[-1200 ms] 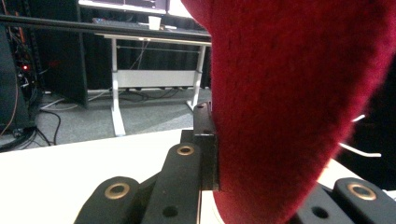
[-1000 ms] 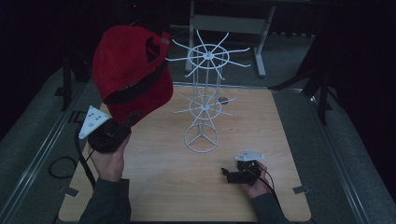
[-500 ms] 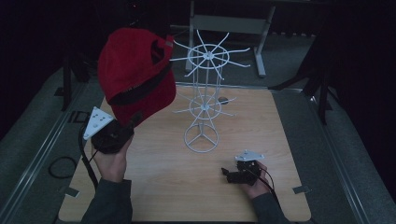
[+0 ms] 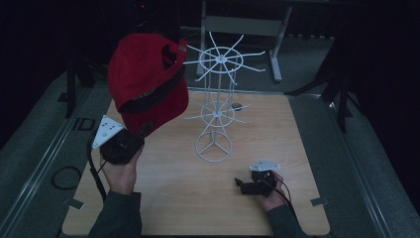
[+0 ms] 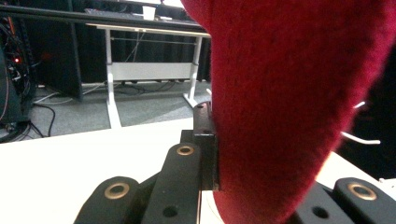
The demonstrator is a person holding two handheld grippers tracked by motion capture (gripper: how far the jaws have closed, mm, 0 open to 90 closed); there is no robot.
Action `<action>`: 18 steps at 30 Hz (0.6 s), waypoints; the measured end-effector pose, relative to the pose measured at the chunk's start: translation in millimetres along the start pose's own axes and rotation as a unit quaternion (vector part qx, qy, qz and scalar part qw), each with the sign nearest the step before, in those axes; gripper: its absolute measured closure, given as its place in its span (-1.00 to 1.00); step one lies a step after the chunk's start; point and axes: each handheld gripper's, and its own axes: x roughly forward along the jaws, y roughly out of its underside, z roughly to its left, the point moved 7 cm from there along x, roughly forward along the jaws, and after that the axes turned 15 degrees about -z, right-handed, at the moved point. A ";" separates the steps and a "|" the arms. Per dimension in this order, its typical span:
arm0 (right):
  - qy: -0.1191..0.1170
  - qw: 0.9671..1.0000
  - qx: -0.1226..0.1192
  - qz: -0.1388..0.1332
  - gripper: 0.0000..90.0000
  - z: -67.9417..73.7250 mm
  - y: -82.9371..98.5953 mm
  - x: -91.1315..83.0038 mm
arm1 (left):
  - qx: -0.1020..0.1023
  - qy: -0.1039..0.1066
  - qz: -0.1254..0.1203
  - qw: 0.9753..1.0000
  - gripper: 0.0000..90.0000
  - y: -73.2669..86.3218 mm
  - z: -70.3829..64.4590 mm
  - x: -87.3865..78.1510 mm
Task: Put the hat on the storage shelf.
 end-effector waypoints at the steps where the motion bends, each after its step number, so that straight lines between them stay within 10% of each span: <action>1: 0.000 1.000 0.000 0.000 -0.63 0.0 0.0 0.0 | -0.001 0.000 0.001 1.000 0.91 0.8 0.0 0.1; 18: 0.000 1.000 0.000 0.000 -0.63 0.1 0.0 0.0 | -0.006 -0.004 0.015 1.000 0.90 13.3 1.9 -1.0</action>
